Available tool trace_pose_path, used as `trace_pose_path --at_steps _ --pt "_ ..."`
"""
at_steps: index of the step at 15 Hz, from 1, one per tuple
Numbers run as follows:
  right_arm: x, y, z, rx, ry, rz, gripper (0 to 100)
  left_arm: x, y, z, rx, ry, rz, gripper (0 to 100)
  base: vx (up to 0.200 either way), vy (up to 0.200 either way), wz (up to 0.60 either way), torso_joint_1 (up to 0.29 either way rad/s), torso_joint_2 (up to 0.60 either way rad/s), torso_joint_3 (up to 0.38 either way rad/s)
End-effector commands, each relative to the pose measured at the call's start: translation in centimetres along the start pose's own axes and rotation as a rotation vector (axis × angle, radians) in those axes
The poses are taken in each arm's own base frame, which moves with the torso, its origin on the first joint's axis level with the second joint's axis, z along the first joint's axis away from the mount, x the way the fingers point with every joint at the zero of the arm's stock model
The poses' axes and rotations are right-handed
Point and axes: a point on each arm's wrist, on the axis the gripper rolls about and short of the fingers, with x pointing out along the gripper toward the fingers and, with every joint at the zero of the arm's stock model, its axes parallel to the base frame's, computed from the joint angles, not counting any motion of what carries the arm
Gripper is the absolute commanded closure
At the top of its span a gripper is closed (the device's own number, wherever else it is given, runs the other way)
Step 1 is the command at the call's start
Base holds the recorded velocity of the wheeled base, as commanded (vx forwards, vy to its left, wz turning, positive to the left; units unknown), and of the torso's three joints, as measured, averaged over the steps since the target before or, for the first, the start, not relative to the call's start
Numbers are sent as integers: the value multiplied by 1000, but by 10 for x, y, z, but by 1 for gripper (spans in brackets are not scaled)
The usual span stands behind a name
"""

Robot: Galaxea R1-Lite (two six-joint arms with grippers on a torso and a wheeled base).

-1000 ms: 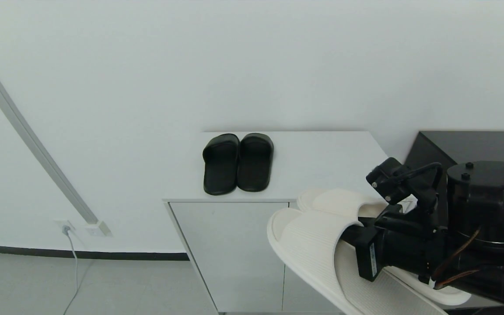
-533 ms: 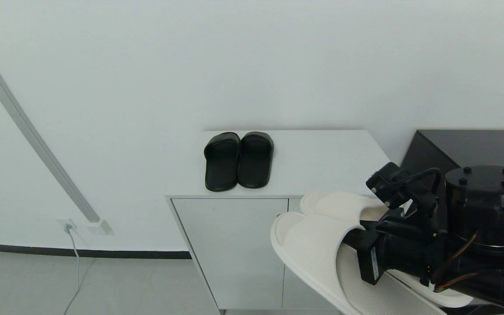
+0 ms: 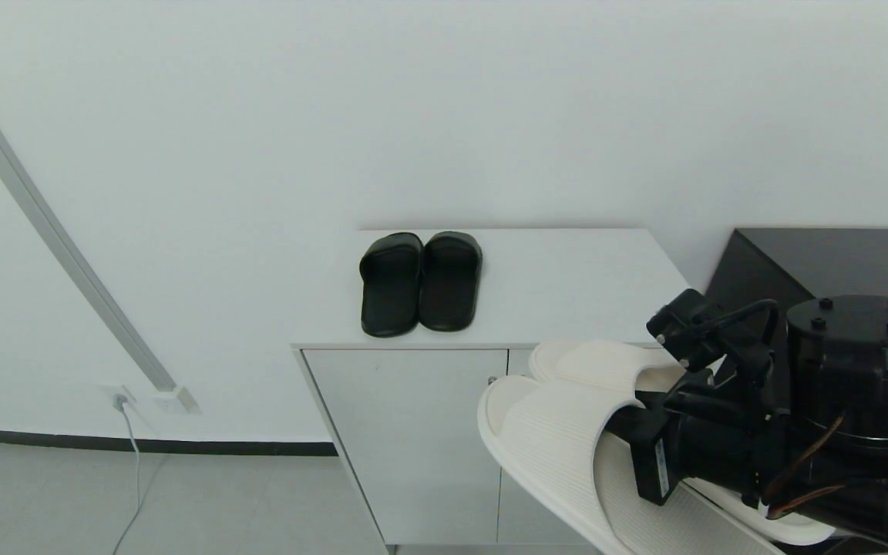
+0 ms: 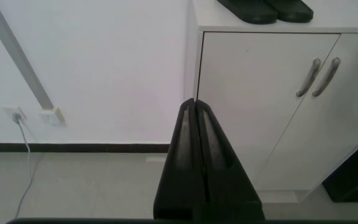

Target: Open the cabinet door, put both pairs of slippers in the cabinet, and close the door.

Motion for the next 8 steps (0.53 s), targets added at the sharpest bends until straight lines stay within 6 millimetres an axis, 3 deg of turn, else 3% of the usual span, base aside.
trace_pose_path --at_steps 1,8 --pt "0 0 -2 -2 -1 2 100 0 0 0 0 1 1 100 0 0 0 -46 124 80" --pt "-1 0 -5 -16 8 -1 100 0 0 0 1 1 -1 100 0 0 0 -198 481 267"
